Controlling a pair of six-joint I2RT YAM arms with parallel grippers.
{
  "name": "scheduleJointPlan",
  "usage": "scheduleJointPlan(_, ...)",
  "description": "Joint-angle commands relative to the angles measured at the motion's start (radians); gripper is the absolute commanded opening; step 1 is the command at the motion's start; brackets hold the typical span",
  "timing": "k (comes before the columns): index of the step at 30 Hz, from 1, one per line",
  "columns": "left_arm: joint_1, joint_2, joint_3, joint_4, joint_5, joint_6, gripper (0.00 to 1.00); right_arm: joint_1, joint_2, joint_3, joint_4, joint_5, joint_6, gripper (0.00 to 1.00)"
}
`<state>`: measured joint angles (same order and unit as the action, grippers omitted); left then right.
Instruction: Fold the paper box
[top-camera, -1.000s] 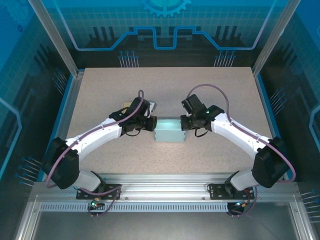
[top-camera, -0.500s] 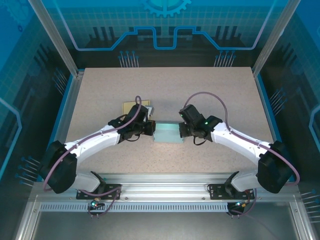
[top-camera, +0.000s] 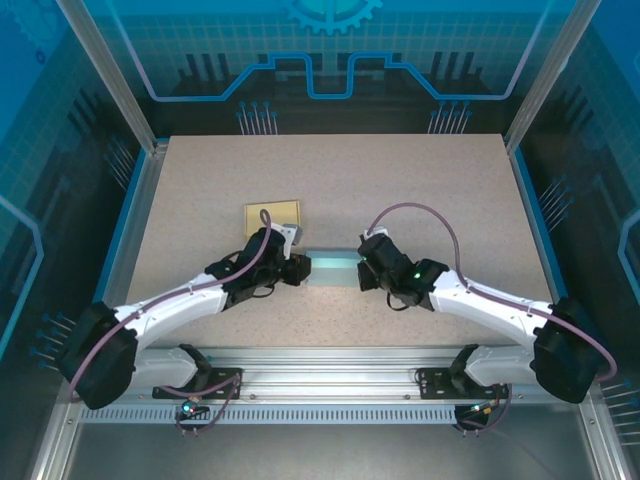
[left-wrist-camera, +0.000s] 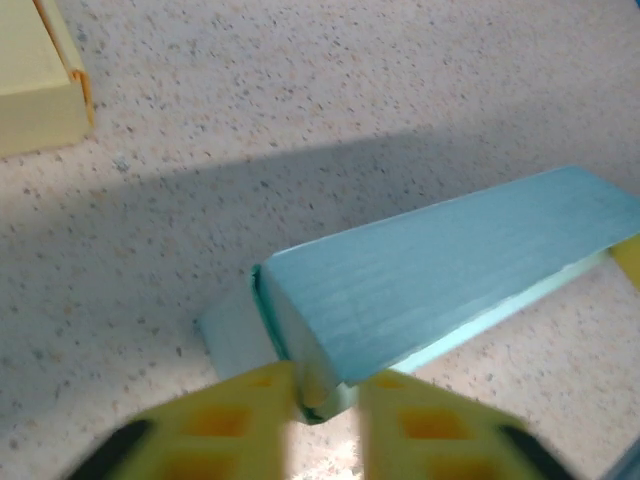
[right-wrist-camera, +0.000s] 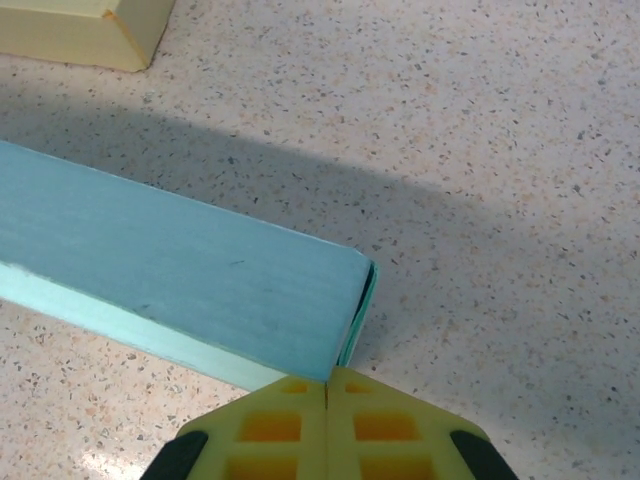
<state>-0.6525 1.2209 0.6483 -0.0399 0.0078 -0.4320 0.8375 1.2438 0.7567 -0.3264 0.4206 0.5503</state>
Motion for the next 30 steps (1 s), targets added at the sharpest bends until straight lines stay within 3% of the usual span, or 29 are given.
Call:
scheduleJointPlan(1, -0.009, -0.09, -0.012, 0.009, 0.018, -0.017, 0.43, 0.046, -0.026, -0.057, 0.052, 0.071, 0.008, 0.0)
scheduleJointPlan(3, -0.009, -0.139, 0.0, -0.038, -0.012, -0.023, 0.56, 0.057, -0.044, -0.081, 0.082, 0.103, 0.008, 0.0)
scheduleJointPlan(8, -0.01, -0.204, 0.034, -0.115, -0.098, -0.078, 0.66, 0.061, -0.049, -0.091, 0.081, 0.118, 0.013, 0.0)
scheduleJointPlan(19, -0.028, -0.077, 0.008, -0.07, -0.124, -0.223, 0.69, 0.122, 0.003, -0.044, 0.06, 0.178, 0.008, 0.0)
scheduleJointPlan(30, -0.064, -0.039, -0.106, -0.016, -0.186, -0.264, 0.67, 0.149, 0.079, 0.012, 0.015, 0.206, 0.032, 0.0)
